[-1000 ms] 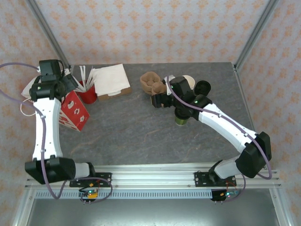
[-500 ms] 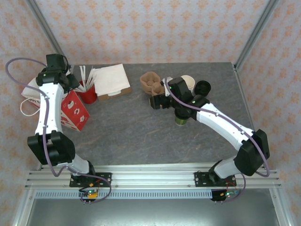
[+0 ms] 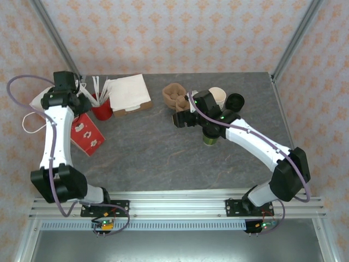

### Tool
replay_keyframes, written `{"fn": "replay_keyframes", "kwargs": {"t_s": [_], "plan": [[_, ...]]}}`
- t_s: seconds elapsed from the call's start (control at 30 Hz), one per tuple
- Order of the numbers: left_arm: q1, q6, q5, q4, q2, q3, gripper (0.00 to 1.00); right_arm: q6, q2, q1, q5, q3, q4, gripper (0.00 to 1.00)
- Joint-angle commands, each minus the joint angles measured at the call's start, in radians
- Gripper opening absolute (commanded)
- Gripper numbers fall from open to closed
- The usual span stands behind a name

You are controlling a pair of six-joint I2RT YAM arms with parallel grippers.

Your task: Pack the takeout coffee

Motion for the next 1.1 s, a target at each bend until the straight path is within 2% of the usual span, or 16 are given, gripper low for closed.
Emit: {"fn": "replay_keyframes", "kwargs": {"t_s": [0.0, 0.07, 0.23, 0.43, 0.5, 0.63, 0.8, 0.87, 0.97, 1.07], "plan": [[-0.036, 0.028, 0.004, -0.092, -0.112, -0.057, 0.14, 0.002, 0.015, 0.004, -0.001, -0.005, -0.003, 0.90], [-0.060, 0.022, -0.001, -0.115, -0.180, -0.095, 0.09, 0.005, 0.017, 0.004, -0.002, -0.005, -0.002, 0.90], [-0.119, -0.018, 0.019, -0.188, -0.337, -0.152, 0.07, -0.007, 0.020, 0.004, 0.016, 0.014, -0.024, 0.90], [-0.187, -0.056, 0.167, -0.223, -0.456, -0.188, 0.05, 0.009, 0.018, -0.017, 0.075, 0.066, -0.101, 0.91], [-0.255, -0.050, 0.201, -0.207, -0.465, -0.181, 0.04, 0.020, 0.016, -0.035, 0.074, 0.079, -0.115, 0.91], [-0.438, -0.016, 0.137, -0.173, -0.411, -0.124, 0.04, 0.044, 0.049, -0.074, 0.064, 0.140, -0.169, 0.91], [-0.689, 0.099, -0.015, -0.186, -0.227, 0.010, 0.04, 0.040, 0.154, -0.082, 0.077, 0.276, -0.256, 0.90], [-0.761, 0.145, -0.054, -0.199, -0.159, 0.060, 0.04, 0.048, 0.201, -0.085, 0.098, 0.329, -0.286, 0.88], [-0.814, 0.189, -0.052, -0.200, -0.090, 0.091, 0.05, 0.076, 0.267, -0.098, 0.089, 0.410, -0.324, 0.81], [-0.828, 0.205, -0.026, -0.186, -0.057, 0.087, 0.07, 0.034, 0.327, -0.100, 0.110, 0.467, -0.328, 0.77]]}}
